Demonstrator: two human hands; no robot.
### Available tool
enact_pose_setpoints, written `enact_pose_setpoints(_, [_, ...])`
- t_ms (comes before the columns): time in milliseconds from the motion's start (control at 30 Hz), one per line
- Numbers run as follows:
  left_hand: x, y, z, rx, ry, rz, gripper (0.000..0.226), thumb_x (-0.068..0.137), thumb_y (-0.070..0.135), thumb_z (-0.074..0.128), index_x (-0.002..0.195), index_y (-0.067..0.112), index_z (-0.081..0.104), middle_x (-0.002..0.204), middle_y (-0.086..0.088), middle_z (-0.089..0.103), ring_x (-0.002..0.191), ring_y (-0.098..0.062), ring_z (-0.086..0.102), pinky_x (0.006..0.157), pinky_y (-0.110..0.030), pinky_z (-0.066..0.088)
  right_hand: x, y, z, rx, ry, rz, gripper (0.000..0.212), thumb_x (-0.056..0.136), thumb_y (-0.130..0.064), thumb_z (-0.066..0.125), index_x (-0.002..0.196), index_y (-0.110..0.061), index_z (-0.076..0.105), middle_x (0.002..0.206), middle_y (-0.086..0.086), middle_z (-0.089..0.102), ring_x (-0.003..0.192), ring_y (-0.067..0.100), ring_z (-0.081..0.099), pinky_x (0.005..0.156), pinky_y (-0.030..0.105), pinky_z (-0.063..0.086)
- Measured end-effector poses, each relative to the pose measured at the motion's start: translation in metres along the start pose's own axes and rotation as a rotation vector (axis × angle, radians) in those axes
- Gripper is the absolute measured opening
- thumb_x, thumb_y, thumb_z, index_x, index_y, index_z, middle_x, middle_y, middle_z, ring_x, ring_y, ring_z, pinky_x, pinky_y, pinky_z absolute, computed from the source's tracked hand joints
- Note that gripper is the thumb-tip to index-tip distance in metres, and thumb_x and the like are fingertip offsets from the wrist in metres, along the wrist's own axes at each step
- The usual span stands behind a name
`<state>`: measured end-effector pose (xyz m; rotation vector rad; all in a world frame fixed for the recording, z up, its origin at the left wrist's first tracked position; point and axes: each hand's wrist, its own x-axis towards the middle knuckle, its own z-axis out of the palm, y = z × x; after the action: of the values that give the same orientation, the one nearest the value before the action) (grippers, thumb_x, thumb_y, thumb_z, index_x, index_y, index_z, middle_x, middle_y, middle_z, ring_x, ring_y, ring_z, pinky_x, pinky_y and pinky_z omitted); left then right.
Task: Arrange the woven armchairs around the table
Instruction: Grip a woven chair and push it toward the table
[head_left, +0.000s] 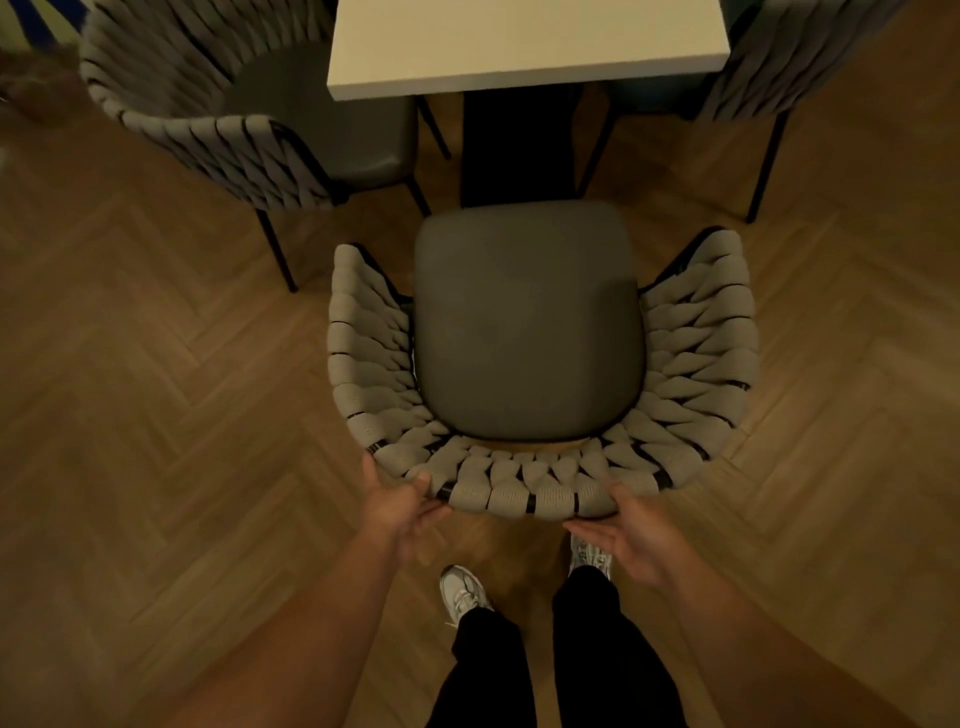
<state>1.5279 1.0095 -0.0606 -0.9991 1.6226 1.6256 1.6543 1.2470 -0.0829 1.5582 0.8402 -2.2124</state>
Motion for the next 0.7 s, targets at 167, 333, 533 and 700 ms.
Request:
enact_pose_setpoints(167, [0.015, 0.012, 0.012, -0.007, 0.029, 0.020, 0.091, 0.099, -0.006, 0.053, 0.158, 0.045, 0.008, 0.139, -0.016, 0.056, 0.102, -0.036, 0.070, 0.089, -0.057, 0.057, 0.011, -0.017, 0.010, 0.013, 0.010, -0.029, 0.046, 0.107, -0.026, 0.042, 0.151, -0.013, 0.038, 0.136, 0.026, 0.057, 0.110, 0.041, 0.066, 0.070, 0.042, 0.063])
enact_pose_setpoints(333, [0.023, 0.029, 0.027, 0.010, 0.019, 0.023, 0.089, 0.099, -0.007, 0.052, 0.157, 0.046, 0.011, 0.143, -0.018, 0.055, 0.096, -0.035, 0.071, 0.071, -0.049, 0.062, 0.018, -0.038, 0.017, 0.034, 0.016, -0.038, 0.045, 0.108, -0.024, 0.041, 0.150, -0.010, 0.038, 0.139, 0.025, 0.055, 0.110, 0.043, 0.065, 0.069, 0.043, 0.064])
enact_pose_setpoints(533, [0.039, 0.048, 0.040, 0.031, -0.010, 0.031, 0.088, 0.099, -0.007, 0.051, 0.156, 0.046, 0.011, 0.145, -0.017, 0.053, 0.098, -0.035, 0.072, 0.078, -0.053, 0.062, 0.024, -0.064, 0.028, 0.050, 0.008, -0.031, 0.044, 0.108, -0.024, 0.041, 0.149, -0.010, 0.039, 0.139, 0.026, 0.055, 0.110, 0.042, 0.066, 0.074, 0.045, 0.064])
enact_pose_setpoints(700, [0.043, 0.055, 0.051, 0.056, -0.004, 0.040, 0.084, 0.098, -0.009, 0.051, 0.155, 0.043, 0.018, 0.146, -0.017, 0.050, 0.097, -0.037, 0.072, 0.072, -0.054, 0.063, 0.026, -0.076, 0.029, 0.053, 0.008, -0.028, 0.045, 0.107, -0.023, 0.043, 0.149, -0.009, 0.037, 0.139, 0.027, 0.054, 0.110, 0.043, 0.066, 0.069, 0.044, 0.065])
